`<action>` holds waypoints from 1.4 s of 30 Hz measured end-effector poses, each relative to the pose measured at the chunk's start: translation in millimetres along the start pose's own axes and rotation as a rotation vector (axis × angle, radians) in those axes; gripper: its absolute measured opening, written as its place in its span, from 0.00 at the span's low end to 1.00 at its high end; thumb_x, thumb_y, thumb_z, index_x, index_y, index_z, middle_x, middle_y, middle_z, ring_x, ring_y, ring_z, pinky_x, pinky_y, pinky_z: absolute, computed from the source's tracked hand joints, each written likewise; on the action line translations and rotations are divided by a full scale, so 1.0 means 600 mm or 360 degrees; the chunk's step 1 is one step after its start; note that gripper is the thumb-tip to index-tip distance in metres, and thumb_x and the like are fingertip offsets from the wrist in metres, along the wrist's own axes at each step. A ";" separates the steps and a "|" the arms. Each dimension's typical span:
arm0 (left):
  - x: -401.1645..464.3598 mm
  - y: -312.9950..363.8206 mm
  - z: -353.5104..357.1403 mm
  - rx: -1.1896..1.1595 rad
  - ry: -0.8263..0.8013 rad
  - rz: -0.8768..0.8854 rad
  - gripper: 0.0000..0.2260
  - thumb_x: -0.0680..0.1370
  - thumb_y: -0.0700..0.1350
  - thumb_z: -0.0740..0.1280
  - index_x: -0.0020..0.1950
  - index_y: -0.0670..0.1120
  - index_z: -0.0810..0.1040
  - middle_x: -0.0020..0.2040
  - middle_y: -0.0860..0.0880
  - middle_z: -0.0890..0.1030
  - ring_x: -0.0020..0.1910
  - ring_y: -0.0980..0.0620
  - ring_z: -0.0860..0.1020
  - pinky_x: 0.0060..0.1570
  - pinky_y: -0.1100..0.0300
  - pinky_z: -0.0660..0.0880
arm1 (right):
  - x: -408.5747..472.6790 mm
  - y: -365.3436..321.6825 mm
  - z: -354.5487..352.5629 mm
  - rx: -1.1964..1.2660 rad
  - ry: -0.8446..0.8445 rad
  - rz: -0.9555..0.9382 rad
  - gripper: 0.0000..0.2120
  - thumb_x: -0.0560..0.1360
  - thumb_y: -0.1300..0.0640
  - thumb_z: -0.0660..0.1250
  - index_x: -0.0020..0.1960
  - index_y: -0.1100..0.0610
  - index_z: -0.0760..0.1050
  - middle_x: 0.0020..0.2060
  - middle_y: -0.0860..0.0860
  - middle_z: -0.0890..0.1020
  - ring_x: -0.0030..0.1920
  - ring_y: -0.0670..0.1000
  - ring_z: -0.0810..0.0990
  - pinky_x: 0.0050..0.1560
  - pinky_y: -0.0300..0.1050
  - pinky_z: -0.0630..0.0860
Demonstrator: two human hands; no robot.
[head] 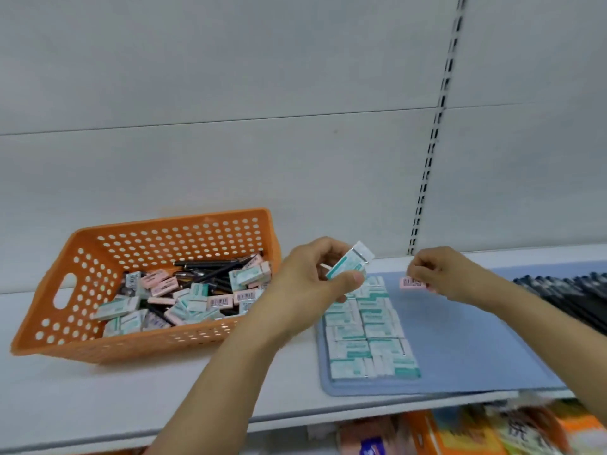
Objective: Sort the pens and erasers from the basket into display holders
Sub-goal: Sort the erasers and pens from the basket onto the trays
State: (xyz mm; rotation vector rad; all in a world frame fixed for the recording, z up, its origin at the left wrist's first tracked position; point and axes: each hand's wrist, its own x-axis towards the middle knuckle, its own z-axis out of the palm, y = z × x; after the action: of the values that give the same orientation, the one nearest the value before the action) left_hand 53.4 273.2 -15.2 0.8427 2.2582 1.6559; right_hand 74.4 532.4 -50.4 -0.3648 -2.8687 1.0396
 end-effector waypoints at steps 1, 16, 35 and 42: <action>0.007 -0.008 0.017 -0.0054 -0.0022 -0.0069 0.08 0.75 0.42 0.72 0.54 0.49 0.79 0.49 0.49 0.84 0.43 0.51 0.82 0.47 0.56 0.81 | 0.003 0.026 0.007 -0.0046 -0.0022 0.0061 0.08 0.78 0.60 0.63 0.43 0.62 0.77 0.31 0.50 0.78 0.30 0.47 0.74 0.31 0.38 0.69; 0.036 -0.068 0.094 -0.0577 0.0098 -0.0470 0.08 0.77 0.39 0.70 0.56 0.42 0.78 0.48 0.43 0.85 0.43 0.48 0.84 0.46 0.59 0.81 | -0.021 0.108 -0.014 -0.0455 -0.0125 -0.0032 0.07 0.76 0.56 0.68 0.52 0.50 0.73 0.49 0.47 0.75 0.49 0.48 0.75 0.49 0.42 0.73; 0.060 -0.073 0.087 -0.0615 0.0189 -0.0516 0.06 0.82 0.40 0.60 0.59 0.43 0.72 0.53 0.44 0.83 0.49 0.51 0.84 0.52 0.55 0.81 | -0.007 -0.025 0.053 0.0463 0.0182 -0.0290 0.05 0.75 0.62 0.69 0.43 0.55 0.81 0.35 0.49 0.82 0.35 0.44 0.76 0.38 0.40 0.75; 0.070 -0.091 0.074 -0.0243 0.0321 -0.0491 0.04 0.82 0.45 0.62 0.54 0.50 0.77 0.43 0.49 0.85 0.44 0.49 0.84 0.50 0.52 0.81 | -0.021 0.054 0.001 -0.0546 0.0068 0.0092 0.03 0.75 0.55 0.68 0.48 0.51 0.80 0.44 0.47 0.80 0.46 0.48 0.77 0.41 0.42 0.72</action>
State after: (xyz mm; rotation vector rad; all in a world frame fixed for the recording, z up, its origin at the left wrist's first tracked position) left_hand 23.6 321.5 -74.8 0.2846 2.2122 1.7998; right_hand 92.9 553.3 -71.5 -0.4847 -3.0093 0.5327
